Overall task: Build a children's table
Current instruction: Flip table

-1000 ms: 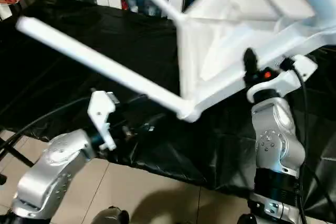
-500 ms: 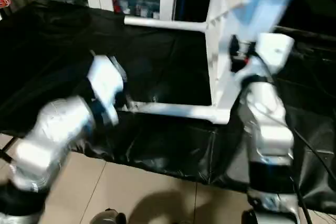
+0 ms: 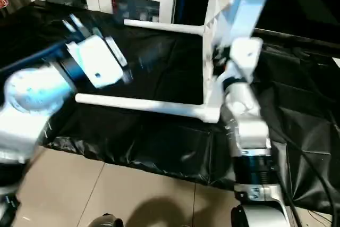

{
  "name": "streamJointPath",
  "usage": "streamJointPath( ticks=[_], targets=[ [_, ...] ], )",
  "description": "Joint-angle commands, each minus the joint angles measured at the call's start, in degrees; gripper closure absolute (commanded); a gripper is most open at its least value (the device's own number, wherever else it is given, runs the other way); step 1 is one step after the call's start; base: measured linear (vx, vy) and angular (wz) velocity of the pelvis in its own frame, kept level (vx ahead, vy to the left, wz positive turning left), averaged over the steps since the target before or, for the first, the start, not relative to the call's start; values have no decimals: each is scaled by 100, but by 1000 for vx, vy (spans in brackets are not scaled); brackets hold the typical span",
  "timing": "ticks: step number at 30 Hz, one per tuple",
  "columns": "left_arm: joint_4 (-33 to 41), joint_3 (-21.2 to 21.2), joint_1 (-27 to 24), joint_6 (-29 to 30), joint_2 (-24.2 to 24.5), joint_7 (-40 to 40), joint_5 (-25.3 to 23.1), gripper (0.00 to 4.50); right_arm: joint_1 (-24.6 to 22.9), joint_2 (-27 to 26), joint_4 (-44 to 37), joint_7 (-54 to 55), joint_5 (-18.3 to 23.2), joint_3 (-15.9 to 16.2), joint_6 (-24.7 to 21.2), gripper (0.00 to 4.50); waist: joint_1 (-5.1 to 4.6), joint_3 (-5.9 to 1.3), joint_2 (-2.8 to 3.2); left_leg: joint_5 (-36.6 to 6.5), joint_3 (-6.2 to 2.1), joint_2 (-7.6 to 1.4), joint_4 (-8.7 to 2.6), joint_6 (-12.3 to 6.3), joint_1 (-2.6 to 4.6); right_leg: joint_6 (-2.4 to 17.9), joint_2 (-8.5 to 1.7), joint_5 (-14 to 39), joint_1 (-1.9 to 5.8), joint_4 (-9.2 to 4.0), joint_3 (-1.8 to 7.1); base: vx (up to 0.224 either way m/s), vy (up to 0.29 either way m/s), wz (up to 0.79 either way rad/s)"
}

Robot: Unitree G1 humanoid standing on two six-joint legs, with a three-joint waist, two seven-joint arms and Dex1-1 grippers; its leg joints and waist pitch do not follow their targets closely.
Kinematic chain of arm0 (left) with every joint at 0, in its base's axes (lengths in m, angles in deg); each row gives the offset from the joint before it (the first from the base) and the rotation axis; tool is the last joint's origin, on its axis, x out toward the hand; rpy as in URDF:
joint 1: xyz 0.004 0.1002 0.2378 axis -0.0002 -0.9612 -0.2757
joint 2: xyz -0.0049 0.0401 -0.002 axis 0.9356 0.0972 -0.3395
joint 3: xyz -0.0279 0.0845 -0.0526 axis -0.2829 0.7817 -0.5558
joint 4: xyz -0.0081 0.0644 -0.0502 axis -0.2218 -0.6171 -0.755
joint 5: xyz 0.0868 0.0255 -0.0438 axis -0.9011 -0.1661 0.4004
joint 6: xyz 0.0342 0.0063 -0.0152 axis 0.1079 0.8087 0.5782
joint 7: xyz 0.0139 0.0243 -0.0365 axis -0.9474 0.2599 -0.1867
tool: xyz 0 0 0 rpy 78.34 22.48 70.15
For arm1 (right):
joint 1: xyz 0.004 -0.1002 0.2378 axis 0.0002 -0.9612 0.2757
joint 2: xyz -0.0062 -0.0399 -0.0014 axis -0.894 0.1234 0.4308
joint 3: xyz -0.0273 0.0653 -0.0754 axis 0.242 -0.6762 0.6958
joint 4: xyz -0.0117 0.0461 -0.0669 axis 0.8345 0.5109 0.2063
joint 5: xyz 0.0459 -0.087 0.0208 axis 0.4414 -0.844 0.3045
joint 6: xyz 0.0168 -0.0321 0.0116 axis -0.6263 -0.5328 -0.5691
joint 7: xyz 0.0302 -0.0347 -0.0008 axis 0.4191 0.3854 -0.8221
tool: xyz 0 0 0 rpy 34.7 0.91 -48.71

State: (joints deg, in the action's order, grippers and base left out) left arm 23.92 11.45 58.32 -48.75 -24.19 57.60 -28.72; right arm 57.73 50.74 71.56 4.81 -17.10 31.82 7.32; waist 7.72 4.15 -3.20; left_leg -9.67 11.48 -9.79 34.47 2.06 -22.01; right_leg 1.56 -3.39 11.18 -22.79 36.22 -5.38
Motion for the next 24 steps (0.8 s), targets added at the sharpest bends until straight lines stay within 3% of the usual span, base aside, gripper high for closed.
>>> streamJointPath(
  ticks=[1,7,18,24],
  targets=[
    [-161,-67,88,-128,99,-202,-290,80,-6,6,77,-79,-3,-59,45,146,-5,-430,47,-1220,-244,-383,-420,392,152,343,-593,1210,235,-434,415,0,0,0],
    [-876,-273,322,-493,505,-630,-945,80,-55,24,476,-233,-28,-57,413,146,3,-448,81,-1222,-248,-379,-418,425,157,469,-589,1046,218,-408,410,0,0,0],
    [-1812,-324,728,-998,813,-987,-1327,80,-47,26,966,-244,-159,-66,673,146,42,-452,111,-1334,-259,-388,-422,431,167,627,-619,1042,210,-410,408,0,0,0],
    [-2691,-230,1271,-1315,850,-1342,-1670,80,64,-14,1329,-314,-172,-84,929,146,50,-447,117,-1445,-269,-383,-424,428,169,662,-628,1112,208,-428,402,0,0,0]
  ],
)
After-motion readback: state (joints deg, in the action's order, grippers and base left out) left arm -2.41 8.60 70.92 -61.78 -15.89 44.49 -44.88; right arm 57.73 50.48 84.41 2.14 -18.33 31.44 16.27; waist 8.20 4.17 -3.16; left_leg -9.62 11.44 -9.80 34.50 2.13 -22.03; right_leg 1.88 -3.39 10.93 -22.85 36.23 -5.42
